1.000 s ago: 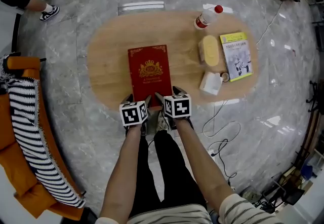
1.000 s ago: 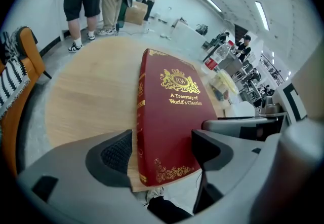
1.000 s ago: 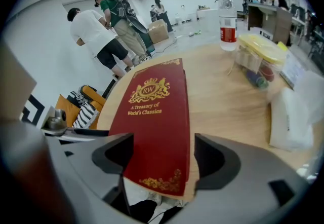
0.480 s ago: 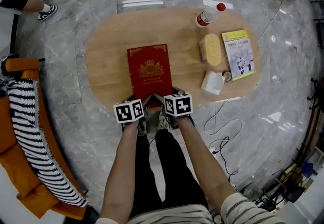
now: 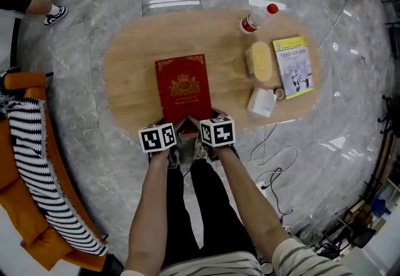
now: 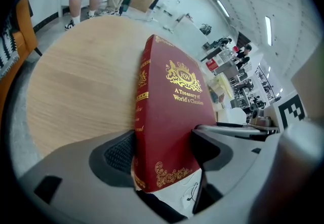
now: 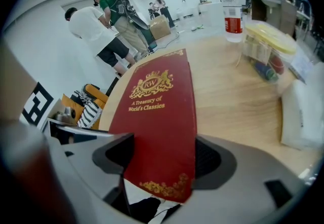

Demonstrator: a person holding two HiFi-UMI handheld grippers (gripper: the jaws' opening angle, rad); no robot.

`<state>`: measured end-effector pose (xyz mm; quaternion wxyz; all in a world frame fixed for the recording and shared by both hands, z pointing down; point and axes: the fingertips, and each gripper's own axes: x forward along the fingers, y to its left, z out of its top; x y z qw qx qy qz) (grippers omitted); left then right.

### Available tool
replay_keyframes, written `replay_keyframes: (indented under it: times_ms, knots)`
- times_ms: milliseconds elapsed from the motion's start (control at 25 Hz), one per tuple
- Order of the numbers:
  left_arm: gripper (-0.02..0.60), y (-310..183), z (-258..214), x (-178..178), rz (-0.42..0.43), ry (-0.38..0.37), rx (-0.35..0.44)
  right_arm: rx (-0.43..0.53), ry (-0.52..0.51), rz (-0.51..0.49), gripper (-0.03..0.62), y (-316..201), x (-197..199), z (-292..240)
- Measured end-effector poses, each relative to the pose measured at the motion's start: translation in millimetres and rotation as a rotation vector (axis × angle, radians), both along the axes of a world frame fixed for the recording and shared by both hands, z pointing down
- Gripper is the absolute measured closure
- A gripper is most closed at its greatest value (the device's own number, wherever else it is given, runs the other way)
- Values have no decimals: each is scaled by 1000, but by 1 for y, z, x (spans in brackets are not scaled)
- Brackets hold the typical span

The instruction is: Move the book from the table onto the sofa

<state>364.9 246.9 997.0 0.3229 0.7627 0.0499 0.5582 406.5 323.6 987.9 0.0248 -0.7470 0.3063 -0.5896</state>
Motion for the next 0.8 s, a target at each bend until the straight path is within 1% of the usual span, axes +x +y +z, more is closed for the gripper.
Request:
replay_keyframes:
  times_ms: [280, 440, 800]
  knots:
    - [233, 0, -6, -3, 4, -2, 5, 3, 9, 2, 233, 0, -3, -6]
    - [234, -1, -14, -4, 10, 11, 18, 13, 18, 7, 233, -1, -5, -13]
    - [235, -10, -51, -3, 27, 44, 51, 29, 47, 24, 233, -6, -6, -48]
